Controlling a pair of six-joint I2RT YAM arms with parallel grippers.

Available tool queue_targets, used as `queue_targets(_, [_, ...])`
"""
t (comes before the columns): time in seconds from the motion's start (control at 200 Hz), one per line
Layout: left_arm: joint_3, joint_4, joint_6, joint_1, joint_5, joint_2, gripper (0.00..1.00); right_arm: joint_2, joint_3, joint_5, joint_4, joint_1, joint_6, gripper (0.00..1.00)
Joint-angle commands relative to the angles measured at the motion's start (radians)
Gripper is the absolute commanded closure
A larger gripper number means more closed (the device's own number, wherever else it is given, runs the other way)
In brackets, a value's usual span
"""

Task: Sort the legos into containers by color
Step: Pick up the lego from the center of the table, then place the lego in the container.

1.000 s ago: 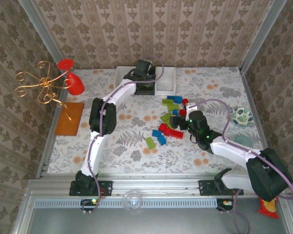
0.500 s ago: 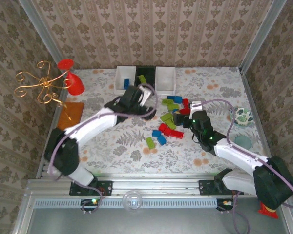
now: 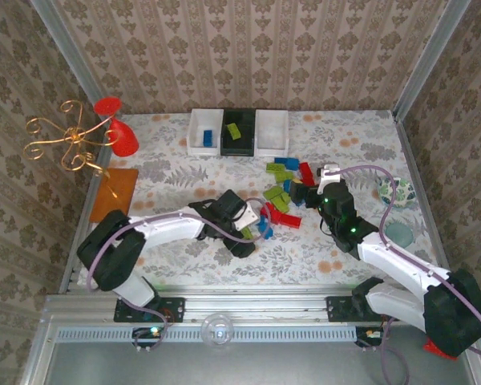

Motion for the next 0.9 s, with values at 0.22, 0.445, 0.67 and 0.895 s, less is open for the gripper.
queue_targets(0.22, [0.093,0.02,0.111,-0.028,0.021,0.121,0.18,0.016,-0.005,0.026,-0.021,-0.01,0.002,0.0])
queue_targets(0.445, [0.078,0.055,0.083,-0.012,-0.029,0.114,0.45,0.011,0.0,0.039,-0.036,-0.013,0.002,0.0])
queue_targets(0.67, [0.098,0.204,-0.084,0.113,-0.099,-0.008,0.49,0.025,0.0,0.037,-0.029,-0.014,0.007,0.0])
queue_targets(0.895, [0.352,0.214,-0.194,0.255,-0.228,0.132,0.47,0.03,0.005,0.031,-0.035,-0.014,0.014,0.0])
